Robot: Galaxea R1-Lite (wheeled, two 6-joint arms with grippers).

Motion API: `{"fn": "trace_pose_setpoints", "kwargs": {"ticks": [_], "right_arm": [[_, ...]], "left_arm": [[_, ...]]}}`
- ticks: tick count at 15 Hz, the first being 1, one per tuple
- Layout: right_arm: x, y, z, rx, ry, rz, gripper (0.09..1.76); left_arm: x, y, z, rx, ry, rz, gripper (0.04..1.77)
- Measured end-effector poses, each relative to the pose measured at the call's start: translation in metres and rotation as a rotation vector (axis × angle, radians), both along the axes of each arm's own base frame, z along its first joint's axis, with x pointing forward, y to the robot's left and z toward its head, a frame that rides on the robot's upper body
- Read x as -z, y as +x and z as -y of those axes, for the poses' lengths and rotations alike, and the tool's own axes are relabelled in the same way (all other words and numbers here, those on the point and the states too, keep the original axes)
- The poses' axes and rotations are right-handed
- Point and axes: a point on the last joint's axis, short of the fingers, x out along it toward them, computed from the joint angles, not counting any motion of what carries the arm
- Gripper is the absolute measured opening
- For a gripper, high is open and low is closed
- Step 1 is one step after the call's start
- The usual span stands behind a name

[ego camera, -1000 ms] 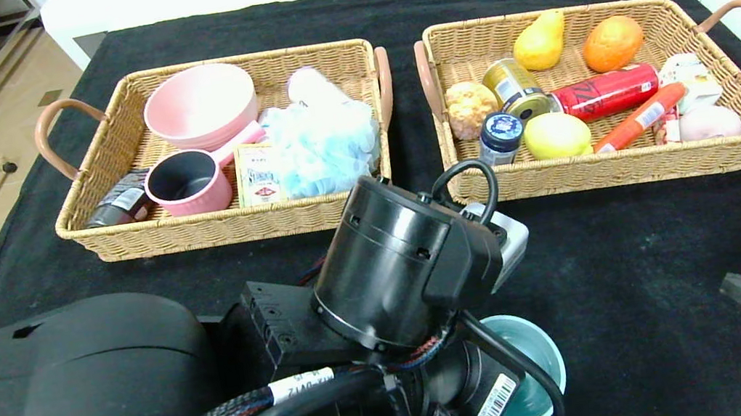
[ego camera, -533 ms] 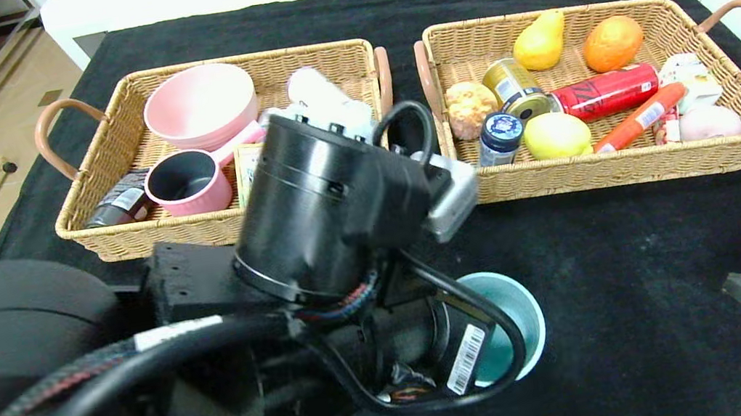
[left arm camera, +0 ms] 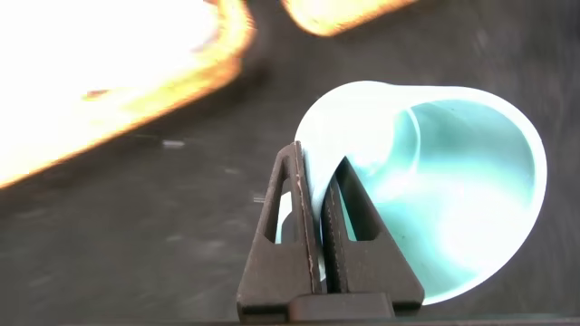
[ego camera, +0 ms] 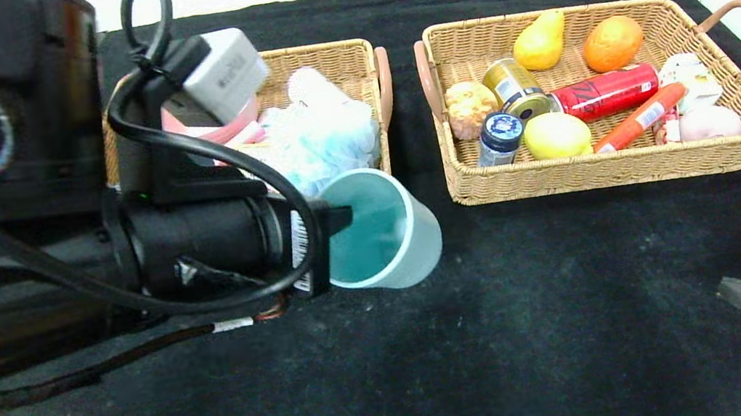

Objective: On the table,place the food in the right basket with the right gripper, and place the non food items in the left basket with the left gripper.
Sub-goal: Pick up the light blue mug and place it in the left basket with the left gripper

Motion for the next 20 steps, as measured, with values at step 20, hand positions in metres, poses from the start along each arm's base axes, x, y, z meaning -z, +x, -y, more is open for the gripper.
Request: {"fn": "trace_pose_setpoints", "kwargs": {"ticks": [20], "right_arm": [[0.001, 0.002, 0.000, 0.001, -0.002, -0.006, 1.71]], "left_arm": [[-0.046, 0.108, -0.117, -0.557, -0.071, 0.316, 0.17]]}}
